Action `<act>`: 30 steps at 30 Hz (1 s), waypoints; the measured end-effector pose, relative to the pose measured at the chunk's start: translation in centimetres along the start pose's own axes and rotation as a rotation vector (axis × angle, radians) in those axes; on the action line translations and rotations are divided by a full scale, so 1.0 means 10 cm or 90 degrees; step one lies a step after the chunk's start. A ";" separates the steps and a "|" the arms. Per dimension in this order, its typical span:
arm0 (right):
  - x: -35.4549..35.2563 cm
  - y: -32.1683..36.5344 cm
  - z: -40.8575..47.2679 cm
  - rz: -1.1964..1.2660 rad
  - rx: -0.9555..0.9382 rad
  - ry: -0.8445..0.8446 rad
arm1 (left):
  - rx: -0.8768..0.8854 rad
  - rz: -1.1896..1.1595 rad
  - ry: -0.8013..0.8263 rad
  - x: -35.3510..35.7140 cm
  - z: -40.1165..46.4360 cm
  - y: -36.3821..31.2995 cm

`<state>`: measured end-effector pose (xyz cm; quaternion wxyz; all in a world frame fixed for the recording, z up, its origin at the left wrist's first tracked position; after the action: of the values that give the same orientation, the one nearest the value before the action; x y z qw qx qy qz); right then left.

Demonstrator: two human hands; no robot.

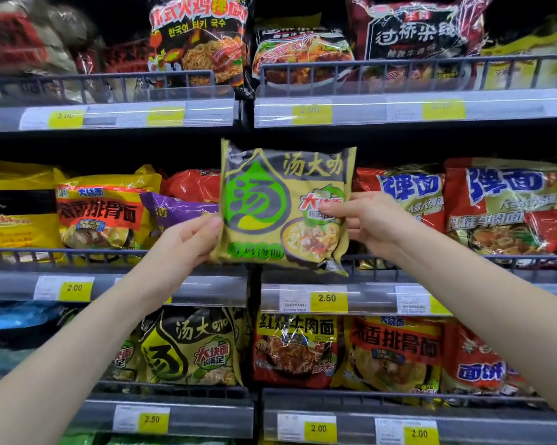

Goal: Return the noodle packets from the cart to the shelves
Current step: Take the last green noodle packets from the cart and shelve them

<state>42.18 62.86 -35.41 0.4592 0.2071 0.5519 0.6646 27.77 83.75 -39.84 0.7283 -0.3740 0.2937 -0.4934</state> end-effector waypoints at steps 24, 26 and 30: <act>-0.03 -0.30 0.35 -0.148 0.006 -0.119 | 0.073 0.625 0.261 -0.07 -0.07 0.40; -0.01 -0.30 0.36 -0.186 0.009 -0.142 | 0.068 0.616 0.263 -0.06 -0.08 0.39; 0.01 -0.30 0.39 -0.272 0.000 -0.164 | 0.062 0.604 0.258 -0.05 -0.09 0.39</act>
<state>46.32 64.94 -36.98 0.6557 0.1685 0.5202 0.5206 28.88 84.89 -43.55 0.8169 -0.0620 0.5430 -0.1846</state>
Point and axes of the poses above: each hand's wrist, its own z-axis towards the middle knuckle, its own x-axis out of the palm, y = z × x, the point moved 2 cm from there along z, towards the middle knuckle, and after that the axes turned 13 degrees about -z, right-handed, at the moved point
